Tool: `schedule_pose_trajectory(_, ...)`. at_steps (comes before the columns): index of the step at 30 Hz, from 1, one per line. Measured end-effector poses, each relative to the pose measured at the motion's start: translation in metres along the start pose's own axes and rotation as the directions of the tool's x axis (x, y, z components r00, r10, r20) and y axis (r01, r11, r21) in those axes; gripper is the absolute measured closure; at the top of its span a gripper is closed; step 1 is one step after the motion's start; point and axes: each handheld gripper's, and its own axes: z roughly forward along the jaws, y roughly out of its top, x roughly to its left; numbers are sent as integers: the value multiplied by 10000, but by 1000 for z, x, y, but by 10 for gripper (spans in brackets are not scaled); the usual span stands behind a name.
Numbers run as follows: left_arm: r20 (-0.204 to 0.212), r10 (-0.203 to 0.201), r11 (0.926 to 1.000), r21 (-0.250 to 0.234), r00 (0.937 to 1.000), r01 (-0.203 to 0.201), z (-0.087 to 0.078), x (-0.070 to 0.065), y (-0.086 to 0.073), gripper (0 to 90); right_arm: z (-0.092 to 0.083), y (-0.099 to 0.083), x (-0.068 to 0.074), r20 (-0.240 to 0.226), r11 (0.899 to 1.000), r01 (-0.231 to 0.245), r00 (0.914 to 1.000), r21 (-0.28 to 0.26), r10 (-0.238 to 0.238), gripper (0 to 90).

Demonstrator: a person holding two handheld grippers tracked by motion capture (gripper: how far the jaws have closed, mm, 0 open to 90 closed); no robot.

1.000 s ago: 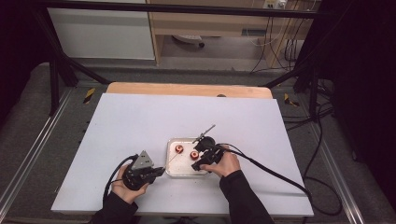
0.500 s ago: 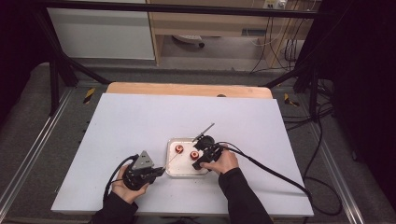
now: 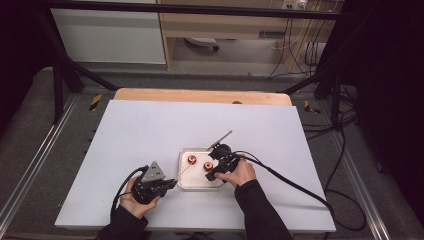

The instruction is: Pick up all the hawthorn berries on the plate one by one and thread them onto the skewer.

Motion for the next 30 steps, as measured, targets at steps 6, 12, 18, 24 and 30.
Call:
schedule_pose_trajectory(6, -45, -110, 9997, -200, 9999, 109, -2, -1, 0, 881, -17, 0, -1, -109, 9977, -294, 9995, -619, 288, 604)
schedule_pose_trajectory(12, -83, -252, 9989, -394, 9996, 248, -2, -2, 0, 881, -33, -1, 0, -406, 9883, -513, 9981, -1439, 459, 606)
schedule_pose_trajectory(18, -180, -491, 9969, -623, 9986, 479, -4, -2, -1, 881, -47, -2, -1, -606, 9723, -746, 9962, -2215, 626, 606)
schedule_pose_trajectory(24, -263, -744, 9937, -856, 9969, 719, -5, -3, -1, 881, -54, -4, -2, -910, 9472, -969, 9932, -3058, 722, 607)
schedule_pose_trajectory(30, -437, -1126, 9877, -1138, 9927, 1070, -5, -5, -2, 880, -54, -8, -7, -1337, 8838, -1610, 9846, -4392, 1129, 606)
